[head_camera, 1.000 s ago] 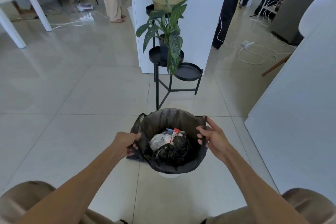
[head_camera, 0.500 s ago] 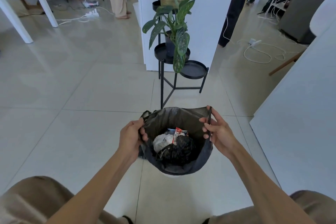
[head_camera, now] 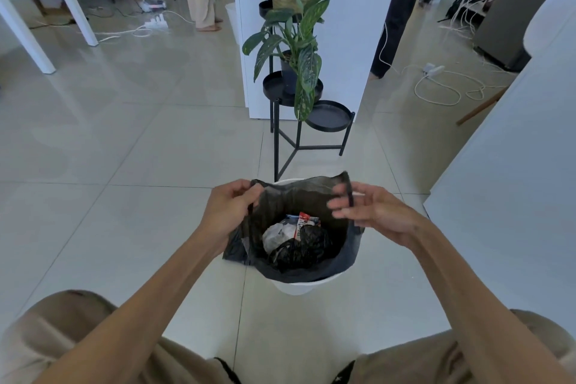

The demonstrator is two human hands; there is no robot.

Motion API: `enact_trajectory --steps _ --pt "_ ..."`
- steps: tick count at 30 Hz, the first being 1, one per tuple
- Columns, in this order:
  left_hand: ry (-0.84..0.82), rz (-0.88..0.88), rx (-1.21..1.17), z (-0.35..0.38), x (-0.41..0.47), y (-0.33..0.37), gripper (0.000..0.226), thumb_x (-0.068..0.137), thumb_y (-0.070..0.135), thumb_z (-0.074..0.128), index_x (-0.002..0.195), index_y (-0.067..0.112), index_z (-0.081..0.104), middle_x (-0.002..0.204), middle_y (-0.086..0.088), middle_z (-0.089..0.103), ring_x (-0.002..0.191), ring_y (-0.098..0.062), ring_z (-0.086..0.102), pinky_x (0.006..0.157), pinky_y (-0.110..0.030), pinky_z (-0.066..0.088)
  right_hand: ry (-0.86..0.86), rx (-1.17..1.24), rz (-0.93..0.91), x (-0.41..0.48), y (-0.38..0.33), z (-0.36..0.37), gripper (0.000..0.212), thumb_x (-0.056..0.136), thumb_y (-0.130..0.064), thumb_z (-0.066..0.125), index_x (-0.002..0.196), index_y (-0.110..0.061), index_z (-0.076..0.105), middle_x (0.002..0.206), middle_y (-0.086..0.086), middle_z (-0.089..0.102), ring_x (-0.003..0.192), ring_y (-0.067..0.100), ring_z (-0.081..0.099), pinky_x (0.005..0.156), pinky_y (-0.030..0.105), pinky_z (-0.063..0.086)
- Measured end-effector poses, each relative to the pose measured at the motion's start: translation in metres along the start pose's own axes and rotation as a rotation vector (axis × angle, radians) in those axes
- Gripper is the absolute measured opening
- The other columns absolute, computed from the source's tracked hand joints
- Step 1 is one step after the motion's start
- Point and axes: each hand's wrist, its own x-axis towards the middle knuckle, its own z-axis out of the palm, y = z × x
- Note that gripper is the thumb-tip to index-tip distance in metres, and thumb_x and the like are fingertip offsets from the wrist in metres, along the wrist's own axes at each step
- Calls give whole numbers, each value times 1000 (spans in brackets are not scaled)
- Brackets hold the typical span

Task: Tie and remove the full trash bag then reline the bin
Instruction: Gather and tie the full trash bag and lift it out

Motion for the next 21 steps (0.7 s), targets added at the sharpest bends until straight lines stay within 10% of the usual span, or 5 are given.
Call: enact_trajectory --steps 8,14,21 --pt "-69 252 -88 10 -18 22 8 88 12 75 82 16 78 121 11 73 107 -2 68 97 -27 50 423 -612 -265 -12 -36 10 17 84 -2 74 77 -17 71 81 -6 68 79 12 65 71 13 50" --pt "-230 391 8 28 -18 50 50 89 1 71 129 28 66 123 11 72 118 -7 65 108 -35 47 498 -447 -509 -13 -38 18 15 85 -4 75 95 -15 79 124 -4 68 114 12 64 101 26 49" --pt "-286 480 372 52 8 48 88 95 4 62 148 63 22 116 18 63 116 -15 63 110 -40 46 546 -381 -611 7 -29 29 37 91 1 66 119 -22 72 118 -12 73 114 4 66 105 30 51"
